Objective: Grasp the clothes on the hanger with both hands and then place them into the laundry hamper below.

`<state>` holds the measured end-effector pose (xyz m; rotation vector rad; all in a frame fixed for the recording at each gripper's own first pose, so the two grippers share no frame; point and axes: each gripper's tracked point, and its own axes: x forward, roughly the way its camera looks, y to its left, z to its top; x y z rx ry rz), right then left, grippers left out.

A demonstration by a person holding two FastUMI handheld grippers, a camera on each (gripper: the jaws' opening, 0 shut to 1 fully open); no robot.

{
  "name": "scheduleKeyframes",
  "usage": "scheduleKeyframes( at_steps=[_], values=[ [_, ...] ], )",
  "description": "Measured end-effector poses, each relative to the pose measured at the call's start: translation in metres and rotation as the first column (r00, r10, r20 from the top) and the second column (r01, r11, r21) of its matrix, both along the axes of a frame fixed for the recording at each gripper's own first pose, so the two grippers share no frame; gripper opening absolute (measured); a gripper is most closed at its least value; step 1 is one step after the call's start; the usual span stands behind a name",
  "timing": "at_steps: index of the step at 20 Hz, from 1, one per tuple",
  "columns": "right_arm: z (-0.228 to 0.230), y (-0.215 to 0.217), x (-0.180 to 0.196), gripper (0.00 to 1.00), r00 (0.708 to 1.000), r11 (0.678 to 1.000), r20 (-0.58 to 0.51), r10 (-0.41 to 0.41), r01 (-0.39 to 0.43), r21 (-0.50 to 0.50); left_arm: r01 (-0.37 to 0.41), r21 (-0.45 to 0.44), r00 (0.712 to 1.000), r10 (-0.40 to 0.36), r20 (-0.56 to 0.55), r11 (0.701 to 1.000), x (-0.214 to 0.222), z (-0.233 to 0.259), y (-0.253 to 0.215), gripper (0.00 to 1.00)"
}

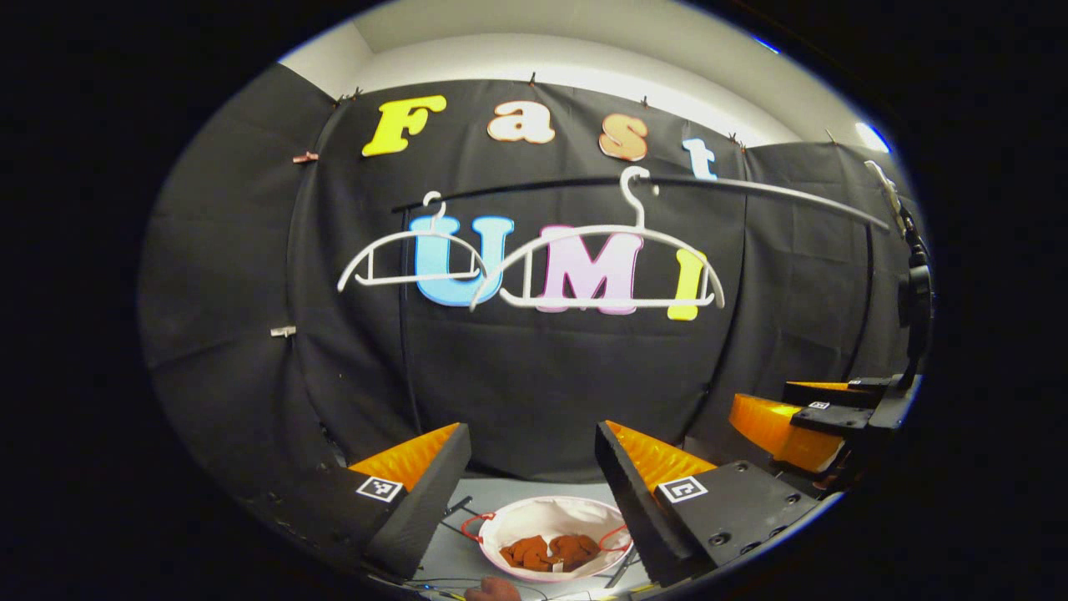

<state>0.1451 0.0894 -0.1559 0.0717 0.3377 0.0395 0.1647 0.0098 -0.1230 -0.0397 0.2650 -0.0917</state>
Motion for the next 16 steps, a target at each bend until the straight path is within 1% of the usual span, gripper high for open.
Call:
scheduleKeyframes(
  at_steps=[1, 2, 3, 4, 6, 7, 8, 9, 11, 12, 13, 14, 15, 16],
  values=[
    [0.015, -0.001, -0.001, 0.98, 1.000, 1.000, 0.031, -0.003, 0.003, -0.001, 0.000, -0.005, 1.000, 0.000, 0.028, 1.000, -0.002, 0.013, 0.000, 0.95],
    [0.028, 0.000, -0.002, 0.97, 0.998, 1.000, 0.057, -0.005, 0.005, 0.003, -0.002, -0.009, 0.999, 0.003, 0.051, 1.000, -0.006, 0.025, -0.001, 0.92],
    [0.042, 0.000, -0.004, 0.97, 0.997, 1.000, 0.077, -0.008, 0.007, 0.010, -0.007, -0.011, 0.997, 0.008, 0.075, 1.000, -0.008, 0.036, 0.000, 0.92],
    [0.054, 0.000, -0.006, 1.00, 0.995, 1.000, 0.099, -0.010, 0.008, 0.017, -0.011, -0.010, 0.995, 0.012, 0.099, 1.000, -0.010, 0.045, 0.000, 0.92],
    [0.072, -0.008, -0.011, 1.00, 0.989, 1.000, 0.145, -0.009, 0.009, 0.007, -0.020, -0.004, 0.992, 0.021, 0.123, 1.000, -0.017, 0.056, -0.001, 0.92],
    [0.079, -0.009, -0.012, 0.93, 0.986, 1.000, 0.164, -0.006, 0.006, -0.003, -0.017, -0.009, 0.991, 0.019, 0.131, 1.000, -0.021, 0.061, -0.004, 0.95],
    [0.088, -0.012, -0.012, 0.93, 0.983, 1.000, 0.185, -0.001, 0.003, -0.008, -0.032, -0.011, 0.990, 0.033, 0.140, 0.999, -0.025, 0.067, -0.002, 0.95],
    [0.096, -0.015, -0.012, 0.93, 0.979, 1.000, 0.203, 0.002, 0.000, -0.014, -0.046, -0.006, 0.987, 0.046, 0.155, 0.999, -0.028, 0.074, 0.000, 0.92],
    [0.104, -0.020, -0.014, 1.00, 0.975, 1.000, 0.222, 0.009, -0.006, -0.013, -0.081, 0.012, 0.981, 0.078, 0.178, 0.997, -0.031, 0.088, -0.002, 0.92],
    [0.107, -0.022, -0.016, 0.97, 0.974, 1.000, 0.227, 0.018, -0.017, -0.010, -0.093, 0.020, 0.980, 0.088, 0.181, 0.995, -0.035, 0.090, -0.005, 0.93],
    [0.112, -0.024, -0.018, 1.00, 0.972, 1.000, 0.233, 0.028, -0.027, -0.008, -0.101, 0.024, 0.979, 0.095, 0.179, 0.995, -0.037, 0.095, -0.008, 0.95],
    [0.117, -0.026, -0.020, 0.96, 0.969, 0.999, 0.246, 0.037, -0.036, -0.008, -0.108, 0.023, 0.978, 0.102, 0.181, 0.994, -0.039, 0.098, -0.010, 0.95],
    [0.123, -0.026, -0.021, 0.93, 0.964, 0.999, 0.264, 0.045, -0.045, -0.007, -0.117, 0.023, 0.977, 0.110, 0.184, 0.993, -0.040, 0.102, -0.012, 0.92],
    [0.128, -0.028, -0.021, 0.97, 0.959, 0.999, 0.277, 0.053, -0.052, -0.012, -0.130, 0.028, 0.974, 0.123, 0.188, 0.991, -0.042, 0.105, -0.011, 0.95]
  ],
)
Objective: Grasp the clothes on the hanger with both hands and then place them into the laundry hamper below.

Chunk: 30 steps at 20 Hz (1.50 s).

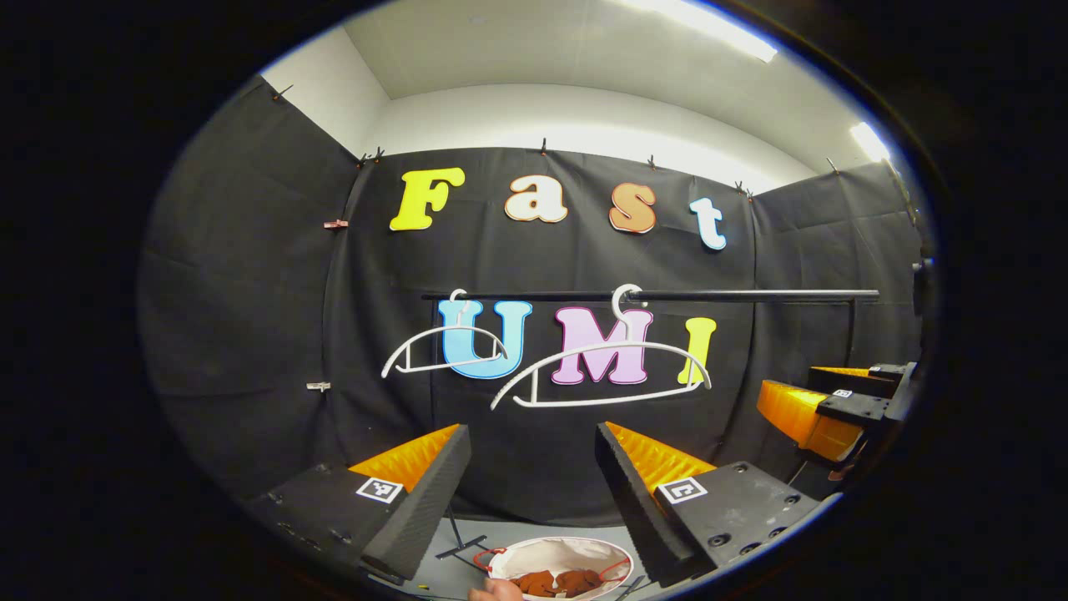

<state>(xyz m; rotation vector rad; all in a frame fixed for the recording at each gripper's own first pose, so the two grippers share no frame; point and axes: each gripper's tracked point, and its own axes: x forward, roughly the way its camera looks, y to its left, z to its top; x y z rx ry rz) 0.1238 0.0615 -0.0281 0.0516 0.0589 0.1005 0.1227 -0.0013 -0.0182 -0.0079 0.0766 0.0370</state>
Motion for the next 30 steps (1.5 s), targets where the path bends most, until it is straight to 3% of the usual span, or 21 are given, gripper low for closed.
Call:
scheduleKeyframes(
  at_steps=[1, 7, 8, 12, 22, 23, 24, 30],
  values=[
    [0.001, -0.002, 0.001, 0.97, 1.000, 1.000, 0.007, 0.006, -0.006, -0.003, -0.007, 0.009, 1.000, 0.007, 0.000, 1.000, -0.002, 0.003, -0.002, 0.92],
    [-0.007, -0.001, -0.004, 1.00, 1.000, 1.000, -0.007, 0.026, -0.026, 0.000, -0.031, 0.028, 0.999, 0.031, 0.018, 0.999, -0.011, 0.008, -0.014, 0.95],
    [-0.008, 0.000, -0.003, 0.93, 1.000, 1.000, -0.009, 0.028, -0.028, -0.002, -0.028, 0.022, 1.000, 0.027, 0.012, 0.999, -0.008, 0.008, -0.015, 0.92],
    [-0.007, 0.000, -0.003, 0.97, 0.999, 0.999, -0.015, 0.041, -0.041, -0.005, -0.013, 0.030, 1.000, 0.014, -0.009, 0.999, 0.001, 0.002, -0.024, 0.92],
    [-0.007, -0.002, 0.003, 0.96, 1.000, 1.000, 0.002, 0.019, -0.019, -0.017, -0.009, 0.040, 1.000, 0.009, -0.004, 0.999, 0.011, 0.002, -0.028, 0.95],
    [-0.009, -0.002, 0.004, 1.00, 1.000, 1.000, -0.004, 0.017, -0.017, -0.017, -0.008, 0.036, 1.000, 0.008, -0.002, 0.999, 0.010, 0.003, -0.028, 0.95],
    [-0.009, -0.002, 0.004, 0.96, 1.000, 1.000, -0.006, 0.016, -0.016, -0.016, -0.006, 0.032, 1.000, 0.006, -0.002, 0.999, 0.010, 0.002, -0.028, 0.95],
    [-0.008, -0.004, 0.005, 0.96, 1.000, 1.000, -0.001, 0.008, -0.008, -0.017, -0.007, 0.035, 1.000, 0.007, -0.004, 0.999, 0.007, 0.001, -0.029, 0.95]
  ],
)
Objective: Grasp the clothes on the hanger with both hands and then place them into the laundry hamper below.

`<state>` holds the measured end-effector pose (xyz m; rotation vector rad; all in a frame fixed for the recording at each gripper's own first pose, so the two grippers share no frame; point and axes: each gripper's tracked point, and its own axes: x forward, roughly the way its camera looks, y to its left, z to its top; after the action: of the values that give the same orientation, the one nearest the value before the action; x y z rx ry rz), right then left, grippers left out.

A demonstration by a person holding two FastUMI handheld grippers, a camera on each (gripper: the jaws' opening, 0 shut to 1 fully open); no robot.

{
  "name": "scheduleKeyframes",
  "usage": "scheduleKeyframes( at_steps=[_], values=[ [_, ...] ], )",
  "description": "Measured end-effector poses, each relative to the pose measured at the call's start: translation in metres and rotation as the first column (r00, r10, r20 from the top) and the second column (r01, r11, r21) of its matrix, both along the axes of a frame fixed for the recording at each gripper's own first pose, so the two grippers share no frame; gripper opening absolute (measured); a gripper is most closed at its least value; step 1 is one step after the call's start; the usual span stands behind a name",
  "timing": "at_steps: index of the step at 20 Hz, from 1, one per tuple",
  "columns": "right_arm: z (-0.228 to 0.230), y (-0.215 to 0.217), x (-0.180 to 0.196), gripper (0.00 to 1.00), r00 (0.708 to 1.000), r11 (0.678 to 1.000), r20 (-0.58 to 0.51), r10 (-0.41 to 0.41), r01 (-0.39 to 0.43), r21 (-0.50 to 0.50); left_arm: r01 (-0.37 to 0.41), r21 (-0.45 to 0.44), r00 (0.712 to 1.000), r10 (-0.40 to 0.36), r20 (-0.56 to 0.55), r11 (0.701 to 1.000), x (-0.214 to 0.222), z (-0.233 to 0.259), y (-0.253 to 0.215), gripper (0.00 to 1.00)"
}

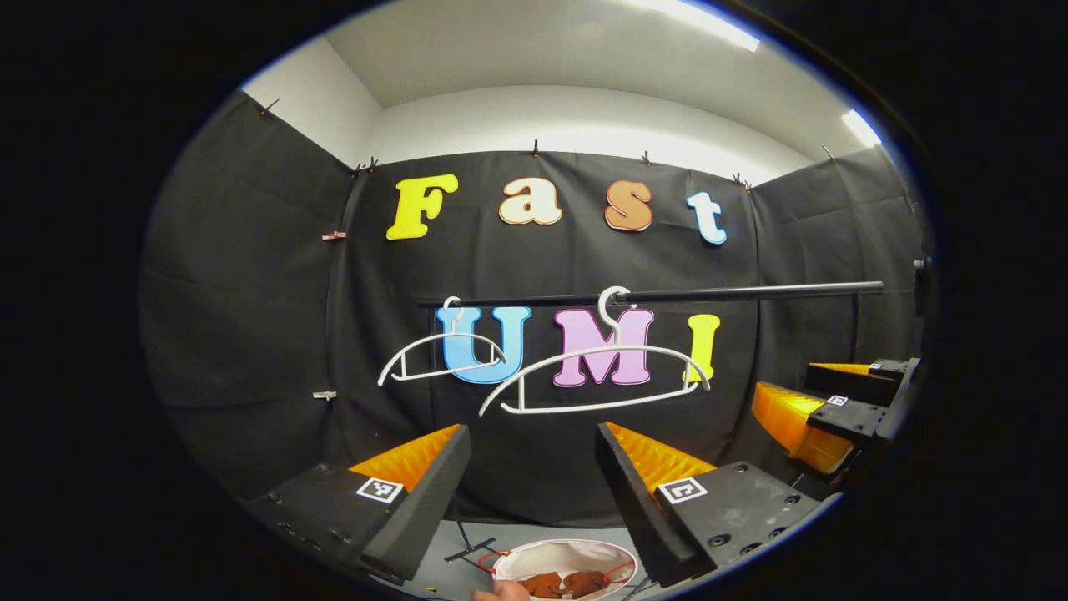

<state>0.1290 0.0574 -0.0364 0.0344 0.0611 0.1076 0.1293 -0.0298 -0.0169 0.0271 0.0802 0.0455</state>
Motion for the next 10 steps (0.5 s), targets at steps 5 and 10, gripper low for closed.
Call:
scheduleKeyframes(
  at_steps=[5, 10],
  values=[
    [0.0024, -0.0028, -0.0004, 0.96, 1.000, 1.000, 0.013, -0.004, 0.004, 0.002, 0.007, -0.011, 1.000, -0.006, 0.006, 1.000, -0.0031, 0.0040, -0.0040, 0.95],
    [0.0056, -0.0076, -0.0021, 0.96, 1.000, 1.000, 0.018, -0.008, 0.008, 0.000, 0.003, -0.002, 1.000, -0.003, 0.011, 1.000, -0.0044, 0.0037, -0.0053, 0.95]
  ],
)
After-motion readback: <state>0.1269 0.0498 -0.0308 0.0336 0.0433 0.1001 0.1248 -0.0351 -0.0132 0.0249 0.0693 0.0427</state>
